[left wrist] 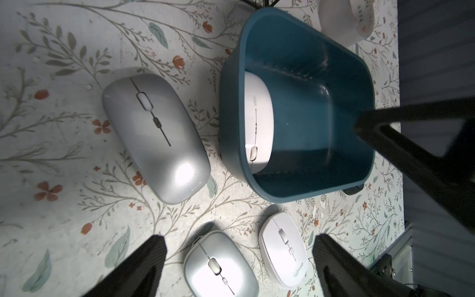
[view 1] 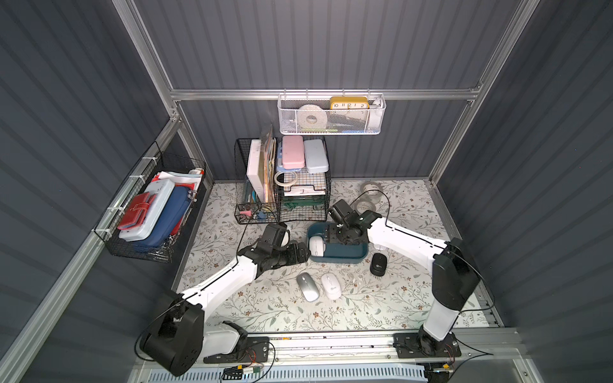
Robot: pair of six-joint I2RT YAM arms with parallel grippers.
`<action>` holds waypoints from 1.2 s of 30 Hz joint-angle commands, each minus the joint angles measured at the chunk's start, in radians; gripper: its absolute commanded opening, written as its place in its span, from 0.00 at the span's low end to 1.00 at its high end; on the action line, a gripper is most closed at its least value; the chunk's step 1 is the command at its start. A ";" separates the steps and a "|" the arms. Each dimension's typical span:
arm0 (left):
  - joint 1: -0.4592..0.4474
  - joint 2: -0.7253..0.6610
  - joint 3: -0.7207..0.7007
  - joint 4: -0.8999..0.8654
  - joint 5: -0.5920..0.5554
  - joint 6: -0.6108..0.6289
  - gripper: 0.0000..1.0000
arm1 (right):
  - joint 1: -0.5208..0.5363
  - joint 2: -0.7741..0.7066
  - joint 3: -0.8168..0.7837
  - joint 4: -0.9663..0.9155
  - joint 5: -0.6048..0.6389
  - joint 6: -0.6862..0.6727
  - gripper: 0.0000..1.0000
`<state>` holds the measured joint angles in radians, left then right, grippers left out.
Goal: Take out the mouse from the storage box
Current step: Pick up the mouse from the storage box.
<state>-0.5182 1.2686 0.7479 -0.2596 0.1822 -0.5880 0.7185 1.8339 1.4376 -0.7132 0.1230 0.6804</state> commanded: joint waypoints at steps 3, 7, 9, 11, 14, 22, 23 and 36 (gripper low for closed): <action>-0.004 -0.099 -0.033 -0.001 -0.073 -0.015 0.99 | 0.016 0.143 0.132 -0.040 -0.025 -0.020 0.86; -0.003 -0.122 -0.038 -0.019 -0.089 -0.009 0.99 | 0.032 0.231 0.205 -0.080 -0.005 -0.026 0.86; -0.003 -0.124 -0.042 -0.018 -0.090 -0.006 0.99 | 0.036 0.263 0.234 -0.092 -0.006 -0.030 0.86; -0.003 -0.130 -0.050 -0.010 -0.087 -0.006 0.99 | 0.041 0.286 0.252 -0.094 -0.008 -0.031 0.85; -0.003 -0.137 -0.061 -0.004 -0.087 -0.007 0.99 | 0.047 0.317 0.281 -0.101 -0.014 -0.033 0.85; -0.003 -0.109 -0.056 -0.020 -0.088 -0.011 0.99 | 0.061 0.372 0.319 -0.106 -0.032 -0.037 0.85; -0.003 -0.107 -0.058 -0.018 -0.089 -0.012 0.99 | 0.062 0.378 0.321 -0.109 -0.033 -0.037 0.84; -0.003 -0.093 -0.060 -0.008 -0.081 -0.019 0.99 | 0.025 0.264 0.179 -0.090 0.047 -0.010 0.81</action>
<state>-0.5182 1.1641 0.6941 -0.2626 0.1036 -0.5968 0.7582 2.1281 1.6417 -0.8032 0.1394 0.6590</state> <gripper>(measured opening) 0.992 0.807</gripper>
